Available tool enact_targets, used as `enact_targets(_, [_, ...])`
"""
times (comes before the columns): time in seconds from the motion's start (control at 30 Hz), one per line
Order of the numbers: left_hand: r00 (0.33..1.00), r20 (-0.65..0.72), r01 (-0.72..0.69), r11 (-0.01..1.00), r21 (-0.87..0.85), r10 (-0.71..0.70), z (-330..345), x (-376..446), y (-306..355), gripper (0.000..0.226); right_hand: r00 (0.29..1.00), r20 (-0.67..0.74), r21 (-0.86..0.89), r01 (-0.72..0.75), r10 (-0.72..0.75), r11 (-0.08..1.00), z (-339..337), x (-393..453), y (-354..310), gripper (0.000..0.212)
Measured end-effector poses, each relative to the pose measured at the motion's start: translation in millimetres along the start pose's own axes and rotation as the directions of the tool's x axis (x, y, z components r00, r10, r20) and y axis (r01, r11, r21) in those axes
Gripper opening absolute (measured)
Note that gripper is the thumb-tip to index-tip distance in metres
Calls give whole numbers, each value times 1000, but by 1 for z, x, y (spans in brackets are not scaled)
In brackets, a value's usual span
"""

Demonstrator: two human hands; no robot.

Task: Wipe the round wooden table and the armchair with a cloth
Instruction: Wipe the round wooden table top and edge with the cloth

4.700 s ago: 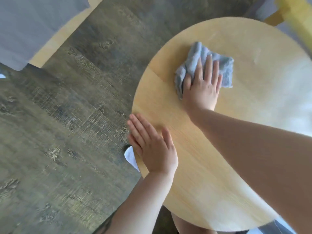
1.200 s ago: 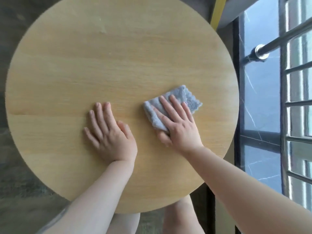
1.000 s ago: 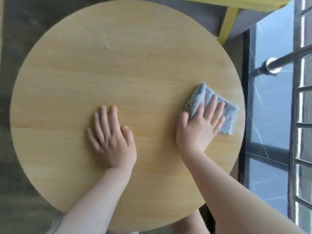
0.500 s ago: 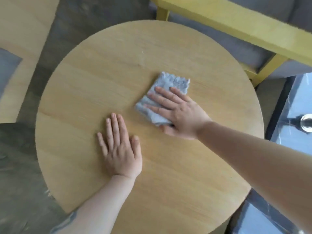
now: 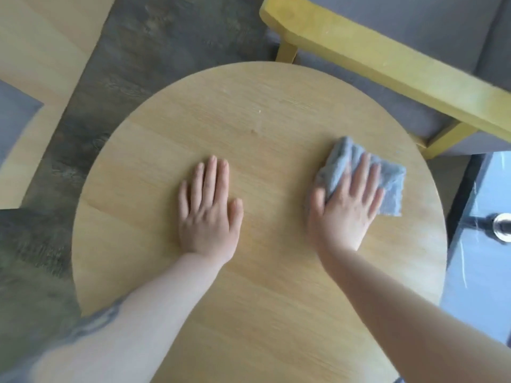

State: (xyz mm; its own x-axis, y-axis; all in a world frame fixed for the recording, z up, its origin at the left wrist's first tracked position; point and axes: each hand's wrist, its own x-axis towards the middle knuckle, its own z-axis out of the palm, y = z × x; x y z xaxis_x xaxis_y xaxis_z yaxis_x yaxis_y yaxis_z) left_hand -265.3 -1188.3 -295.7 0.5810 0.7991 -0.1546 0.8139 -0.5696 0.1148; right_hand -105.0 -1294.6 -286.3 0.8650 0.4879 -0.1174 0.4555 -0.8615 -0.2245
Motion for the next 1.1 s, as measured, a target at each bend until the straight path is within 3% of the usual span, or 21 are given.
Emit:
enact_targets(0.07, [1000,-2,-17,1000,12,17,0,13,-1,67,897,130,11,425,-423,905,5,-29,-19,70])
enact_targets(0.1, [1000,-3,-17,1000,15,17,0,15,0,68,715,199,29,679,-670,733,8,-27,-18,69])
enact_targets(0.13, [1000,3,-16,1000,20,16,0,14,0,68,549,228,48,819,-804,572,7,-9,-13,69])
enact_targets(0.17, [1000,10,-17,1000,23,16,-1,12,1,68,546,229,22,825,-806,565,4,8,-6,68])
enact_targets(0.27, [1000,17,-21,1000,16,20,-1,12,1,65,985,33,-21,169,-168,985,-3,23,17,65])
enact_targets(0.33, [1000,18,-17,1000,15,17,0,13,0,65,1000,6,-4,18,-18,1000,0,-1,-2,67])
enact_targets(0.37, [1000,17,-16,1000,16,16,0,13,0,66,973,64,-8,223,-222,975,5,-13,-18,67])
enact_targets(0.47, [1000,9,-21,1000,15,21,0,13,0,66,557,194,35,818,-807,574,10,20,-31,66])
enact_targets(0.5, [1000,10,-22,1000,16,22,0,13,1,66,617,180,-1,779,-766,628,7,38,-29,66])
enact_targets(0.57, [1000,15,-18,1000,8,18,-1,13,0,66,944,70,-19,323,-321,946,3,51,-18,65])
enact_targets(0.63, [1000,8,-14,1000,-10,14,-1,12,-1,66,999,-26,4,-29,30,1000,5,25,-27,67])
enact_targets(0.67, [1000,1,-15,1000,-16,15,-1,12,-1,66,997,1,15,74,-74,997,8,9,-41,68])
enact_targets(0.73, [1000,-21,-15,999,-37,14,-1,12,-1,65,773,177,56,610,-609,791,15,-4,-62,64])
enact_targets(0.77, [1000,-24,-10,999,-43,9,-1,13,-1,65,585,221,69,788,-780,611,16,15,-61,62])
enact_targets(0.8, [1000,-18,-4,999,-38,3,-1,13,0,66,531,230,36,833,-816,552,11,40,-57,62])
enact_targets(0.83, [1000,-6,-2,1000,-31,2,-2,13,0,67,639,214,-7,758,-739,653,5,60,-49,62])
enact_targets(0.9, [1000,13,4,1000,-30,-3,-4,13,0,68,960,117,-25,258,-253,966,-3,75,-22,63])
enact_targets(0.97, [1000,19,4,999,-34,-4,-4,12,0,67,999,34,-26,-20,21,999,-5,48,-18,63])
enact_targets(1.0, [1000,19,5,999,-32,-4,-4,13,0,68,992,53,-41,114,-112,993,-2,32,-30,64])
enact_targets(1.03, [1000,20,4,1000,-29,-3,-4,13,0,68,919,145,-27,373,-366,927,2,21,-41,65])
enact_targets(1.1, [1000,21,2,1000,-30,-2,-4,13,0,68,531,275,25,829,-802,558,8,46,-46,65])
